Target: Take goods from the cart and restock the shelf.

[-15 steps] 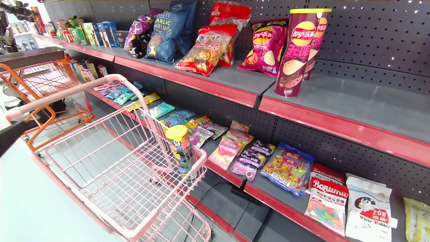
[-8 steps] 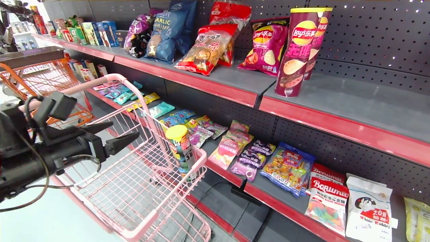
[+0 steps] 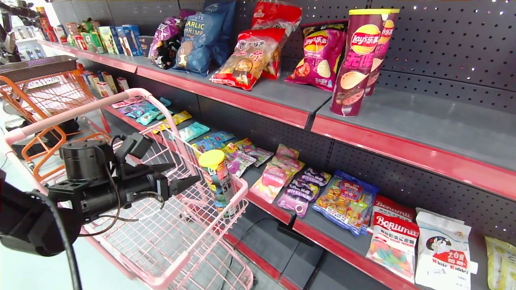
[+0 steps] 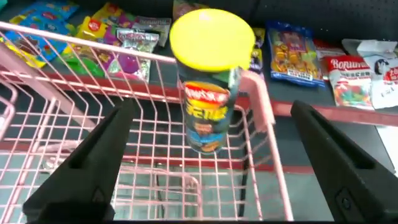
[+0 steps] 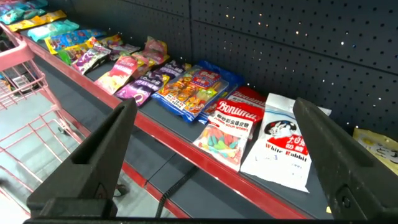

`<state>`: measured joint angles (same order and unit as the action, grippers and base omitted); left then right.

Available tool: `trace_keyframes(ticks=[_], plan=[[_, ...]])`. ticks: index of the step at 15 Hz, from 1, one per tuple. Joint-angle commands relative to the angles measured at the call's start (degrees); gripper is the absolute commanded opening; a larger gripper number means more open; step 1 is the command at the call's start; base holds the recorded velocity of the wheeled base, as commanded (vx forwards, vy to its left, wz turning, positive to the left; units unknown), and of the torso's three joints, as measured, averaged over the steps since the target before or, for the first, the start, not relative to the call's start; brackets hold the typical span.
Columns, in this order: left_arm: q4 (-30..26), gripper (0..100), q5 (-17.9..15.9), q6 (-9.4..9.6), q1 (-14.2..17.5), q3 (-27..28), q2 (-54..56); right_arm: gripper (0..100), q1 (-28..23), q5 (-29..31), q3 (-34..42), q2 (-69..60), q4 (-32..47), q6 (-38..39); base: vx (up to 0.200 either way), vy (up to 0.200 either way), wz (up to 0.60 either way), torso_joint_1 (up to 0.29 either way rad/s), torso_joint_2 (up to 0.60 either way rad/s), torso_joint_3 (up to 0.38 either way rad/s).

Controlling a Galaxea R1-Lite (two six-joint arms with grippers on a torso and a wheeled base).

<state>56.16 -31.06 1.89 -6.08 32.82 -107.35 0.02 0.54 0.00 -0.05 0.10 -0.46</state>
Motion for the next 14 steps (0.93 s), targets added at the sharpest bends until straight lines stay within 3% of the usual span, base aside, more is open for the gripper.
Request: trace_keyframes(ticks=[1,6,14], plan=[[0.0,100,0.0,0.04,-0.2,4.8,-5.6,100,0.1,0.0,0.0,0.0,0.0,0.0,0.0,0.0,0.0,0.0,0.0,0.0],[3.4,100,0.0,0.04,-2.7,10.2,-13.5,100,0.1,0.0,0.0,0.0,0.0,-0.1,0.0,0.0,0.0,0.0,0.0,0.0],[3.5,100,0.1,0.04,-5.6,15.7,-19.3,100,0.1,0.0,0.0,0.0,0.0,-0.1,0.0,0.0,0.0,0.0,0.0,0.0]])
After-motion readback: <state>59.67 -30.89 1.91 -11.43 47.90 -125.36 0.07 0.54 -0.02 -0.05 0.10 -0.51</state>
